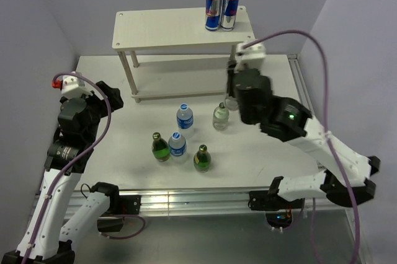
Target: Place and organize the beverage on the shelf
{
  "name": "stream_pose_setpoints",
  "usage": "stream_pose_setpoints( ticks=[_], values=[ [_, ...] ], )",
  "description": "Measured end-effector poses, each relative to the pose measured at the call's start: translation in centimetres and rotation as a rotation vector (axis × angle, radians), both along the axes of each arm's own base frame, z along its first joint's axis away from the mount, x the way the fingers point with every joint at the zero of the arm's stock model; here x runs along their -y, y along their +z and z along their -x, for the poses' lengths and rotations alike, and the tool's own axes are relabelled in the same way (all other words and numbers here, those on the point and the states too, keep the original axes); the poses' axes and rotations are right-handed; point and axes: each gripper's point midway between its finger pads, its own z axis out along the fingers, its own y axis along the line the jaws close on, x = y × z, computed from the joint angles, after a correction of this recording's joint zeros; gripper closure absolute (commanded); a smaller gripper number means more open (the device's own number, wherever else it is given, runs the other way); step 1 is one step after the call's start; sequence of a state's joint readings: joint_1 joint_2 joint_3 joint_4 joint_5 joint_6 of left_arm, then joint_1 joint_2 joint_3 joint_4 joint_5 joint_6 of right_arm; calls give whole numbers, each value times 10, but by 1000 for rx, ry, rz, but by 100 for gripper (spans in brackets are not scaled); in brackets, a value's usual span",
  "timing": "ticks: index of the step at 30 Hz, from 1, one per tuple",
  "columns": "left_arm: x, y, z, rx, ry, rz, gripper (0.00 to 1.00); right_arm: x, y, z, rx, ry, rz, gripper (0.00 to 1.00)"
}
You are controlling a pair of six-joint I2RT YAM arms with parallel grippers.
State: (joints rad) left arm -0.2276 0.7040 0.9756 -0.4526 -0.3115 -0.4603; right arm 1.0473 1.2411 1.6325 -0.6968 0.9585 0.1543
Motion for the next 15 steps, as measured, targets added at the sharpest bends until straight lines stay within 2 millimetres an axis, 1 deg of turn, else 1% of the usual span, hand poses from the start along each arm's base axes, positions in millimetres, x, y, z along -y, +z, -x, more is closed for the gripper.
stream_pose_setpoints(
  ticks=[2, 3, 5, 7, 9, 10, 13, 15],
  values=[
    [0, 0, 0, 0, 0, 0, 1, 24, 23, -4, 67, -23, -104, 100],
    [0, 0, 0, 0, 1, 0, 1, 31, 29, -6, 88, -31, -134, 100],
    [0, -1, 0, -2, 1, 0, 1, 38, 36, -12, 122, -39, -178, 100],
    [0, -2, 0, -3, 1, -1, 1, 40, 36, -22, 139, -45, -202, 100],
    [0, -2, 0, -3, 1, -1, 1, 36, 28, -33, 137, -42, -207, 100],
    [0, -2, 0, -3, 1, -1, 1, 33, 20, -43, 129, -41, -199, 100],
    [-1, -2, 0, -3, 3, -1, 1, 16, -17, -75, 62, -24, -163, 100],
    [-1, -2, 0, -3, 3, -1, 1, 12, -39, -91, 17, -21, -140, 100]
  ],
)
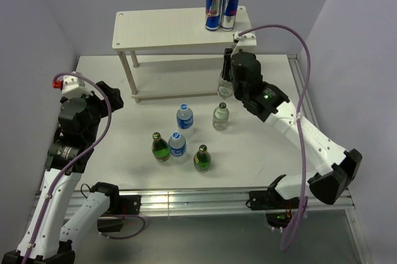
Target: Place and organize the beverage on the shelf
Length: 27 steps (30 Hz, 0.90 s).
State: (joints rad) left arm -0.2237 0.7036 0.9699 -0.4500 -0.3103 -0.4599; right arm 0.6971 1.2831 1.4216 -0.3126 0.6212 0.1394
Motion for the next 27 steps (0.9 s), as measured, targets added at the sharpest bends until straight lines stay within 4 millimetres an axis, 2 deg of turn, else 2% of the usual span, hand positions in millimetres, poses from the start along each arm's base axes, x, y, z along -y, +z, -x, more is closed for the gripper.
stream_pose_setpoints(
  ticks=[2, 4, 10, 13, 17, 27],
  values=[
    [0, 0, 0, 0, 0, 0, 1, 0, -16, -14, -36, -1, 11, 100],
    [0, 0, 0, 0, 0, 0, 1, 4, -24, -24, -53, -6, 2, 100],
    [1, 0, 0, 1, -6, 1, 1, 12, -20, -46, -25, -38, -29, 100],
    [1, 0, 0, 3, -8, 2, 1, 7, -21, -57, -7, -36, -45, 100],
    [1, 1, 0, 3, -8, 2, 1, -1, -32, -72, -2, -29, -54, 100],
    [2, 1, 0, 4, -10, 3, 1, -9, -99, -101, -49, -38, -23, 100]
  ],
)
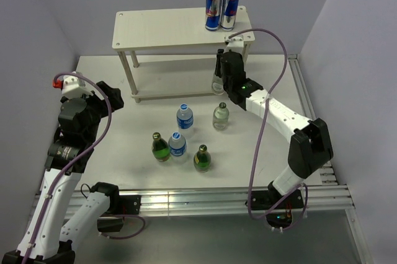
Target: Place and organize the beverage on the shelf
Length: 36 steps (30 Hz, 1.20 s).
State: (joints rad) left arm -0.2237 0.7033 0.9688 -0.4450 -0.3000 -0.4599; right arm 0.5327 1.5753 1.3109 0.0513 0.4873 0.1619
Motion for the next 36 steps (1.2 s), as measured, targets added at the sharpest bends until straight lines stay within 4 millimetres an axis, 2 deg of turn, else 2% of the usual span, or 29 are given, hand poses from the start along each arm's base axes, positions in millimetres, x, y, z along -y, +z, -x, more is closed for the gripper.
stream_pose_setpoints(
  ticks=[5, 15, 25, 34, 35, 36],
  values=[
    [0, 1, 1, 5, 0, 1, 1, 0, -25, -10, -7, -8, 15, 100],
    [1, 5, 0, 20, -7, 6, 1, 0, -52, -29, 76, -50, 20, 100],
    [1, 5, 1, 21, -7, 6, 1, 5, -49, -50, 191, -136, 21, 100],
    [1, 5, 1, 21, -6, 6, 1, 6, -48, -68, 223, -192, 50, 100],
    [1, 5, 1, 21, -5, 6, 1, 7, -48, -70, 226, -200, 54, 91],
    [1, 5, 1, 21, -5, 6, 1, 7, -48, -71, 228, -205, 55, 77]
  ],
)
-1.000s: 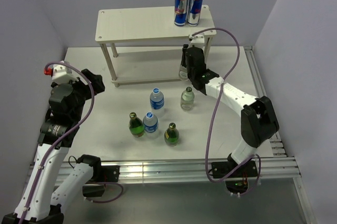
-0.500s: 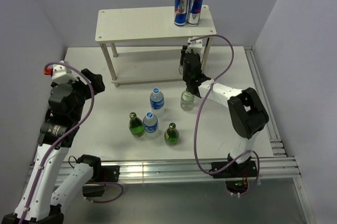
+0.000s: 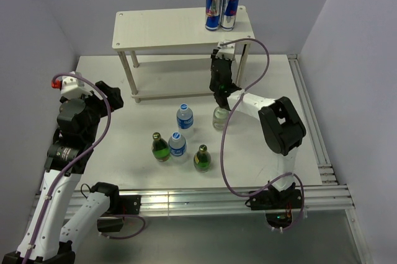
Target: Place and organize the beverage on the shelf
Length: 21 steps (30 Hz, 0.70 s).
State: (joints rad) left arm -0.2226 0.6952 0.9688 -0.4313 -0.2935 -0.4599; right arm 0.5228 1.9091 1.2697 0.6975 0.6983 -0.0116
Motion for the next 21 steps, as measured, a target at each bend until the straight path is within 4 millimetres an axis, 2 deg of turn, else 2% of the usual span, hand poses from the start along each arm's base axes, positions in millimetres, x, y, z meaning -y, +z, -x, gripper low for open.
stream_pose_setpoints(
  ticks=[1, 2, 3, 4, 8, 15, 21],
  values=[
    [0, 0, 0, 0, 0, 0, 1, 1, 0, -1, 1, -11, 0, 45],
    [0, 0, 0, 0, 0, 0, 1, 2, 0, -1, 2, -18, 0, 33],
    [0, 0, 0, 0, 0, 0, 1, 2, 3, -2, 9, -22, -1, 26],
    [0, 0, 0, 0, 1, 0, 1, 3, 6, -3, 16, -26, 0, 12],
    [-1, 0, 0, 0, 2, 0, 1, 4, 20, -5, 51, -40, -13, 7],
    [-2, 0, 0, 0, 7, 0, 1, 7, 24, -3, 56, -53, -11, 5],
    [-6, 1, 0, 2, 21, 1, 1, 14, 26, 21, 23, -67, 11, 5]
  ],
)
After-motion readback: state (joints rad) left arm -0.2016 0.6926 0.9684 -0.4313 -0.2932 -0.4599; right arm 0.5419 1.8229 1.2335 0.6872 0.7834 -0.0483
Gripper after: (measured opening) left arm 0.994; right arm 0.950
